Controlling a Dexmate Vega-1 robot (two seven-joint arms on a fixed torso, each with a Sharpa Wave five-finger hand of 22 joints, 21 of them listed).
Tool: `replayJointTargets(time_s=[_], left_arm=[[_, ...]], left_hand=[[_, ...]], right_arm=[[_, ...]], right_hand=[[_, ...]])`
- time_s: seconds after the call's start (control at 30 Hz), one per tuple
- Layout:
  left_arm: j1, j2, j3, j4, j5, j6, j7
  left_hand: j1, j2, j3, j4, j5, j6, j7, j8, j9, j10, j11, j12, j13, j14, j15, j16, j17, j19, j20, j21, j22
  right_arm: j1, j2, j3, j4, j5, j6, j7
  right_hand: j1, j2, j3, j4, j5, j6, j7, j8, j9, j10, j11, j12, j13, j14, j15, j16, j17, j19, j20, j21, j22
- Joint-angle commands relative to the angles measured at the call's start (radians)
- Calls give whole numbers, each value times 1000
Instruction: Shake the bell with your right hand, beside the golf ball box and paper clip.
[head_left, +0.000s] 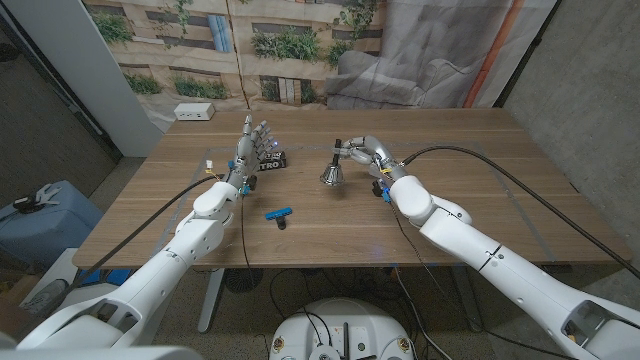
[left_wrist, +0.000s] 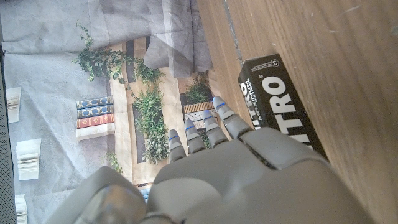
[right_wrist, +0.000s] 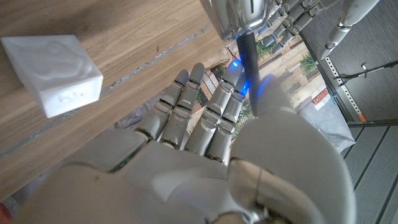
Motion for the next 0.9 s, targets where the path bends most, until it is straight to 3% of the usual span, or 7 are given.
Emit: replayJointTargets(time_s=[0.03, 0.9], left_arm=[[0, 0, 0, 0, 0, 0, 0], [0, 0, 0, -1, 0, 0, 0]], left_hand=[[-1, 12, 0, 7, 7, 0, -6, 6, 4, 3, -5, 6, 5, 8, -98, 5, 5, 8, 1, 7, 6], [-1, 12, 0, 7, 7, 0, -6, 6, 4, 3, -5, 6, 5, 9, -98, 6, 5, 8, 0, 7, 6]], right_arm=[[-9, 27, -15, 44, -82, 76, -72], [4, 116, -39, 231, -279, 289, -274]], right_hand=[[20, 0, -2, -9, 8, -2, -7, -5, 3, -4, -1, -2, 4, -8, -145, 3, 5, 0, -106, -3, 6], [138, -28, -2, -18, 17, -12, -30, -13, 11, -12, -7, -5, 15, -10, -150, 12, 24, 1, -110, -5, 5]])
